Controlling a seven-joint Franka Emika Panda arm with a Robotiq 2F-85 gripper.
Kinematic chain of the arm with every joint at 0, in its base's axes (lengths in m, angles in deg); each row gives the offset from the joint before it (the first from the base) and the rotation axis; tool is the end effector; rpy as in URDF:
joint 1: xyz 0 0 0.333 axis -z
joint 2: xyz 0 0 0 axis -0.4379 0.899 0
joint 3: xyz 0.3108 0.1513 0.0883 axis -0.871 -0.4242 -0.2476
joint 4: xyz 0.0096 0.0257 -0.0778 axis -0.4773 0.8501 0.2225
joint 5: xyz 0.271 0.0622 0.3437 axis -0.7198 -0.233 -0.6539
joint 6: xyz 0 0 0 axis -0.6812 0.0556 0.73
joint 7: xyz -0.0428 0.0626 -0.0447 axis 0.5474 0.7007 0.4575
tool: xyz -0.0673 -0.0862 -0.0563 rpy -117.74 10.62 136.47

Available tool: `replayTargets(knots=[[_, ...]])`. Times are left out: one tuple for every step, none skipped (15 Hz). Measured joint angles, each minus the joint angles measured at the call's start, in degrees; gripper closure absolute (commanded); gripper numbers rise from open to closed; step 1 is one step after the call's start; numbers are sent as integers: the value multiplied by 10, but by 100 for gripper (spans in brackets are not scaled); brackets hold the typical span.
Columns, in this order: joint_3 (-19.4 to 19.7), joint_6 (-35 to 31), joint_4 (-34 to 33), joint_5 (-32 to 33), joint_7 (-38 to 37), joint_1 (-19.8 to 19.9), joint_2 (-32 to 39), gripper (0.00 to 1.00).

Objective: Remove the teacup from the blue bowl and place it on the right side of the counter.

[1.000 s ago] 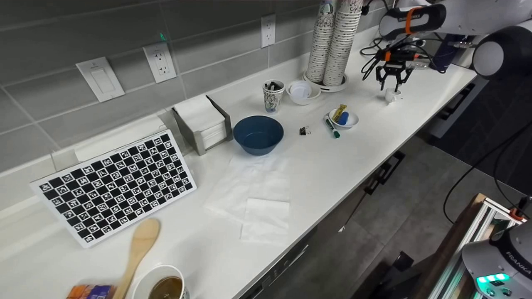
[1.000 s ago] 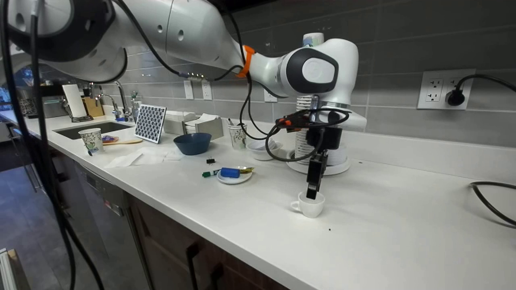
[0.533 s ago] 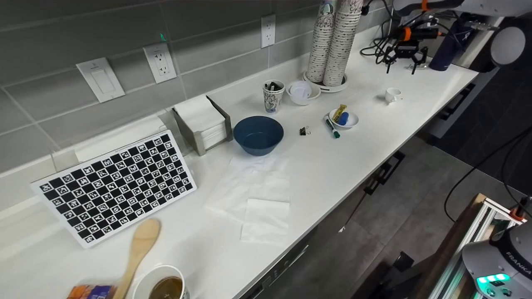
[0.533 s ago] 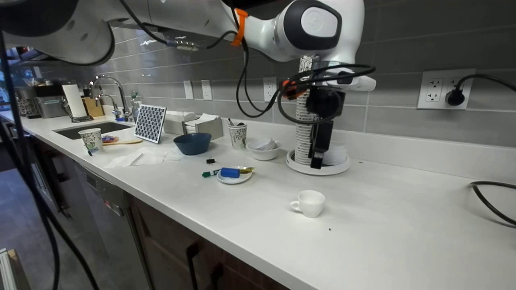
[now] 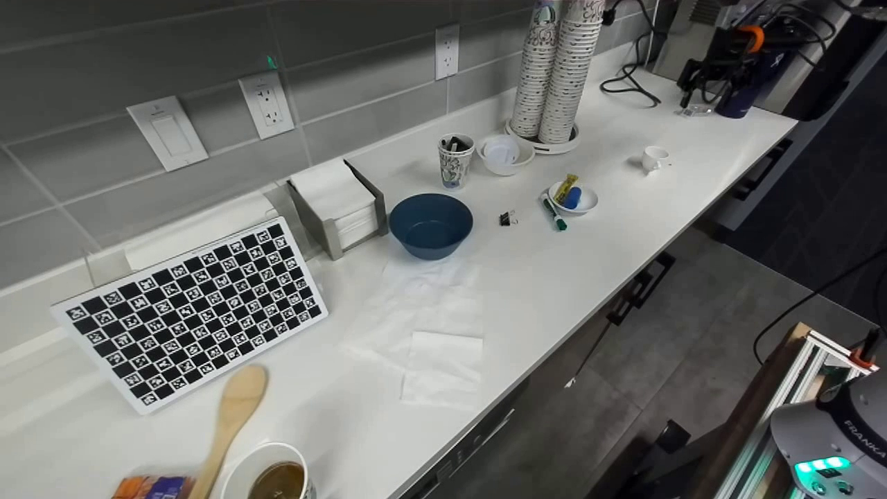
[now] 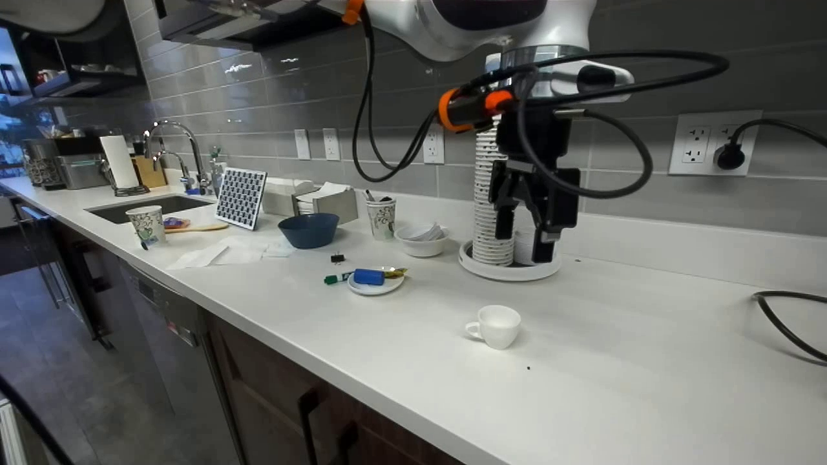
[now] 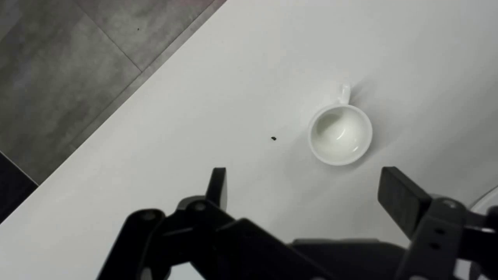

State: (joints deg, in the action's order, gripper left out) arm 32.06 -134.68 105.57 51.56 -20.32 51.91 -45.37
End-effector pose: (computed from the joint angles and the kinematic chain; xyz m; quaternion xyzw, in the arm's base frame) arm 0.5830 -0.4957 0.4258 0.9338 -0.3553 -0.0386 0.0167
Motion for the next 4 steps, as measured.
replayTargets(knots=[[0, -21, 27, -3, 37, 8, -20, 0], [0, -40, 54, -8, 72, 16, -39, 0], [0, -60, 81, -17, 108, 25, -58, 0], [0, -78, 110, -30, 145, 37, -78, 0]])
